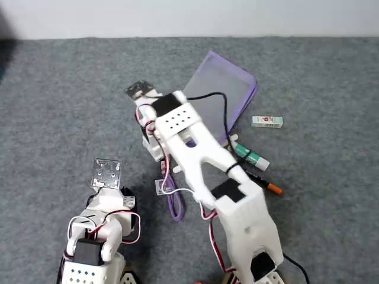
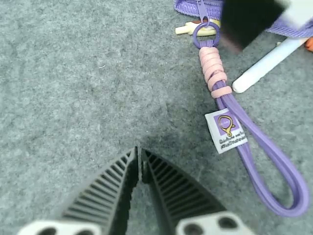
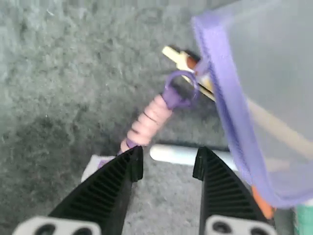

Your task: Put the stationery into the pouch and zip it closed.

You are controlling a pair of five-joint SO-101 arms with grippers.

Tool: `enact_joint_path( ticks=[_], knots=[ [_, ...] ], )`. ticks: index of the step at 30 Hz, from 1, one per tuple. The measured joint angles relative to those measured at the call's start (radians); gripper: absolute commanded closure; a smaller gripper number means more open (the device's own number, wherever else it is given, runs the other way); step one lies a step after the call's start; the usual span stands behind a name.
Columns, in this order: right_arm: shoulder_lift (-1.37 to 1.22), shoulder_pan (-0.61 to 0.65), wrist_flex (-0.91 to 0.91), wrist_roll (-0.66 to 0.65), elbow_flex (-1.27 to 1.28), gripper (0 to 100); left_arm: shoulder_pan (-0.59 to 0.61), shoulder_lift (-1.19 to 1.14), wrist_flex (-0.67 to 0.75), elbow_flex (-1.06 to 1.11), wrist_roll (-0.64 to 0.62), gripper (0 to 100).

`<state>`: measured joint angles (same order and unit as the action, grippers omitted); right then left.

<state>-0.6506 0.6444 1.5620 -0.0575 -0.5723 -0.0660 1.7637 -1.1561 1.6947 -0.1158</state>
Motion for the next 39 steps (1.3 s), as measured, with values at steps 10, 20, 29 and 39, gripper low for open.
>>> enact_joint_path(
  ticks=[10,20,29,39],
  knots=[
    [-0.123,0.043,-0.034,0.015,-0.081,81.2,0.0,0.0,0.0,0.0,0.0,99],
    [-0.196,0.031,-0.034,0.04,-0.081,86.5,0.0,0.0,0.0,0.0,0.0,99],
    [-0.212,0.009,0.003,0.043,-0.109,98.8,0.0,0.0,0.0,0.0,0.0,99],
    [-0.098,0.009,0.189,0.043,-0.173,98.8,0.0,0.0,0.0,0.0,0.0,99]
  ],
)
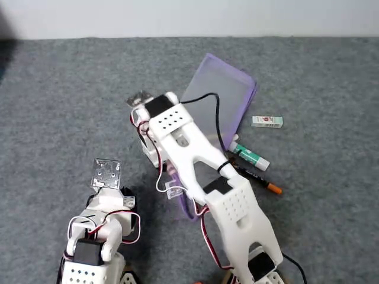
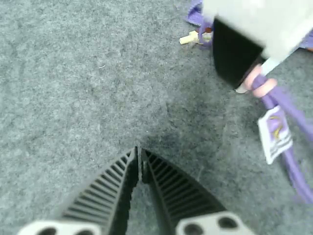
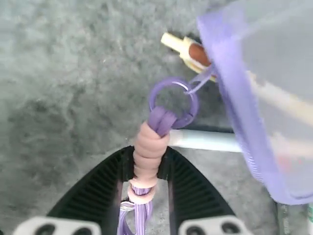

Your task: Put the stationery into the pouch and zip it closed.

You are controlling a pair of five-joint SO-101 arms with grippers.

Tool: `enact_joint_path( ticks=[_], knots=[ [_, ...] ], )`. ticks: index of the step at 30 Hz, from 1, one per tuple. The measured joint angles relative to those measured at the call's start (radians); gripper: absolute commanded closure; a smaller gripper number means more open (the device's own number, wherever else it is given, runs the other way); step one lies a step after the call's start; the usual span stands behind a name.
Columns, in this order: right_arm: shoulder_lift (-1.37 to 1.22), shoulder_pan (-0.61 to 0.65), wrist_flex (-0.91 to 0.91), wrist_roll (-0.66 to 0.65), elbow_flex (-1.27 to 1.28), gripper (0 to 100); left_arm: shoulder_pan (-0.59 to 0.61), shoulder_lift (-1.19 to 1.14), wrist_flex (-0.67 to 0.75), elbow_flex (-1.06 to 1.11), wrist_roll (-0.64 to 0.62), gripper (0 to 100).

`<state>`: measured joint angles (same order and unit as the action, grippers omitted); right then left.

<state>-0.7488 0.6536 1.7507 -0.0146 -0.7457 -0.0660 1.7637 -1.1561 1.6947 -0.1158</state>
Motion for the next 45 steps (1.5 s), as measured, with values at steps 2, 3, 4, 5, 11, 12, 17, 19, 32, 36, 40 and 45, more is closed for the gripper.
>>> enact_joint_path(
  ticks=[2,3,4,5,11,12,17,19,32,36,40,45],
  knots=[
    [0.055,0.0,0.0,0.0,0.0,98.8,0.0,0.0,0.0,0.0,0.0,99],
    [0.083,0.0,0.0,0.0,0.0,98.9,0.0,0.0,0.0,0.0,0.0,99],
    [0.11,0.0,0.0,0.0,0.0,98.9,0.0,0.0,0.0,0.0,0.0,99],
    [0.133,0.002,0.0,0.0,0.0,98.9,0.0,0.0,0.0,0.0,0.0,99],
    [0.249,0.002,0.003,0.0,0.0,98.9,0.0,0.0,0.0,0.0,0.0,99],
    [0.262,0.002,0.003,0.0,0.0,98.9,0.0,0.0,0.0,0.0,0.0,99],
    [0.399,0.002,0.003,0.0,0.107,98.9,0.0,0.0,0.0,0.0,0.0,99],
    [0.477,0.002,0.003,0.0,0.207,98.9,0.0,0.0,0.0,0.0,0.0,99],
    [0.979,0.003,0.003,0.0,0.752,98.9,0.0,0.0,0.0,0.0,0.0,98],
    [1.054,0.003,0.003,0.0,0.781,98.9,0.0,0.0,0.0,0.0,0.002,98],
    [1.112,0.003,0.003,0.0,0.781,98.9,0.0,0.0,0.02,-0.025,0.006,98],
    [1.185,0.003,0.003,0.0,0.784,98.9,0.0,0.0,0.037,-0.167,0.005,97]
  ],
)
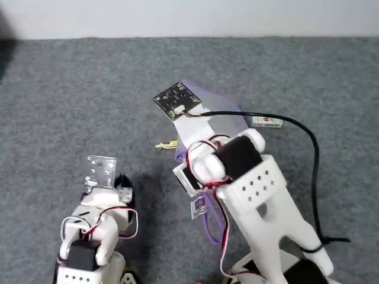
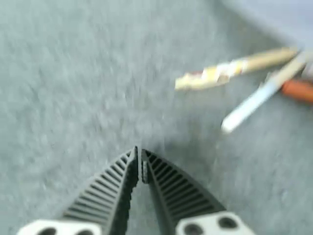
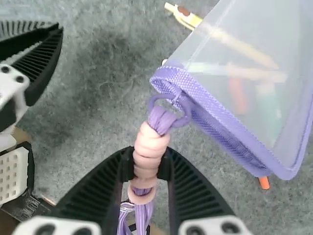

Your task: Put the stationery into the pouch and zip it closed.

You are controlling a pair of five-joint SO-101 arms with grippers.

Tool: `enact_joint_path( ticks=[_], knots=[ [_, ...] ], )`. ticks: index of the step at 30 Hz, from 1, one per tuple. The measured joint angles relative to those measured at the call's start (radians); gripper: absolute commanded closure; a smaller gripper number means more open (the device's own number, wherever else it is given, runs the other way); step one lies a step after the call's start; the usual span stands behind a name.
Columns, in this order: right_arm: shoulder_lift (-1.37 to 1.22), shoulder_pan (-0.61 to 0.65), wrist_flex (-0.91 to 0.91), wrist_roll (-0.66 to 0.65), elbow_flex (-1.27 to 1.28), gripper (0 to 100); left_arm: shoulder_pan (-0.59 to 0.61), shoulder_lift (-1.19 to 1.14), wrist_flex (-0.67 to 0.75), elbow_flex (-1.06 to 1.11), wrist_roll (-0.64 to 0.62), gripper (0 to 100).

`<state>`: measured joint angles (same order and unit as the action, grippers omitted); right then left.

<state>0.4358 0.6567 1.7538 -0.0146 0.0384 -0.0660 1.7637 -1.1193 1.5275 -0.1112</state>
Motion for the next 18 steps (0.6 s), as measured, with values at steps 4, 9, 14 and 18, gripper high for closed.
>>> enact_joint_path(
  ticks=[4,9,14,18],
  knots=[
    [0.049,-0.002,0.0,0.0,0.025,98.9,0.0,0.0,0.026,-0.118,-0.057,80],
    [0.097,-0.002,0.0,0.0,0.041,98.9,-0.109,0.005,0.017,-0.224,-0.15,76],
    [0.143,-0.002,0.0,0.0,0.041,98.9,-0.236,0.002,0.014,-0.238,-0.176,78],
    [0.166,-0.002,0.0,0.0,0.041,98.9,-0.285,0.002,0.035,-0.238,-0.176,80]
  ],
)
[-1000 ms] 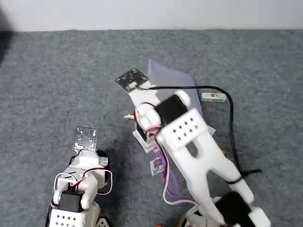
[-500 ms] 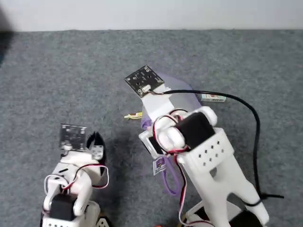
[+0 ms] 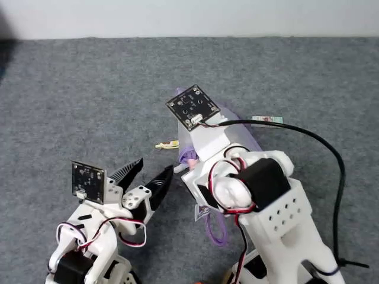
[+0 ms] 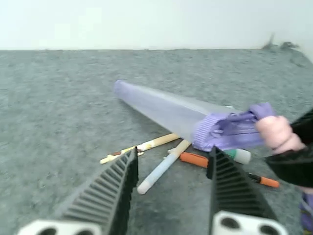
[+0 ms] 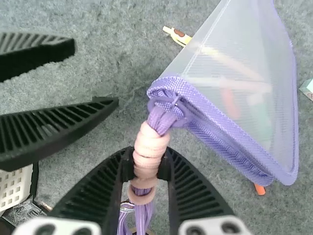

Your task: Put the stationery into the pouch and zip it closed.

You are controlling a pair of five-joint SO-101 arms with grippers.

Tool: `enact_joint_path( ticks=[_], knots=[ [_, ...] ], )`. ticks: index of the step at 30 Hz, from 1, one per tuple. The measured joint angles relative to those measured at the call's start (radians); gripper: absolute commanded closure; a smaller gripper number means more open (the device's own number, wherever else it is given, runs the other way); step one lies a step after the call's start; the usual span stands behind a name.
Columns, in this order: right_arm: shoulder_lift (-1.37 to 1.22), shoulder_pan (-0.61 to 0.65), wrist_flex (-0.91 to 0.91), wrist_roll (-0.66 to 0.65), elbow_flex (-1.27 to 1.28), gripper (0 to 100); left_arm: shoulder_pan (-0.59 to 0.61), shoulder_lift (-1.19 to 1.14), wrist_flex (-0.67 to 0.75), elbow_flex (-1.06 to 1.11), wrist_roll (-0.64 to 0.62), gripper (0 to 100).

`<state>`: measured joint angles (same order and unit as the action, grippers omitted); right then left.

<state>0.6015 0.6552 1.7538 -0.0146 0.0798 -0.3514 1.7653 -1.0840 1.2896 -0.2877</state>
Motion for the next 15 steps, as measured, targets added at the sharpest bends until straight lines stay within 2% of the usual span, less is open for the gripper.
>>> enact_joint_path(
  ticks=[10,15],
  knots=[
    [0.009,0.0,0.0,0.0,0.0,98.9,-0.04,-0.043,0.078,0.0,-0.005,81],
    [0.009,0.041,0.0,0.0,0.0,98.9,-0.094,-0.15,0.135,0.0,-0.069,81]
  ],
)
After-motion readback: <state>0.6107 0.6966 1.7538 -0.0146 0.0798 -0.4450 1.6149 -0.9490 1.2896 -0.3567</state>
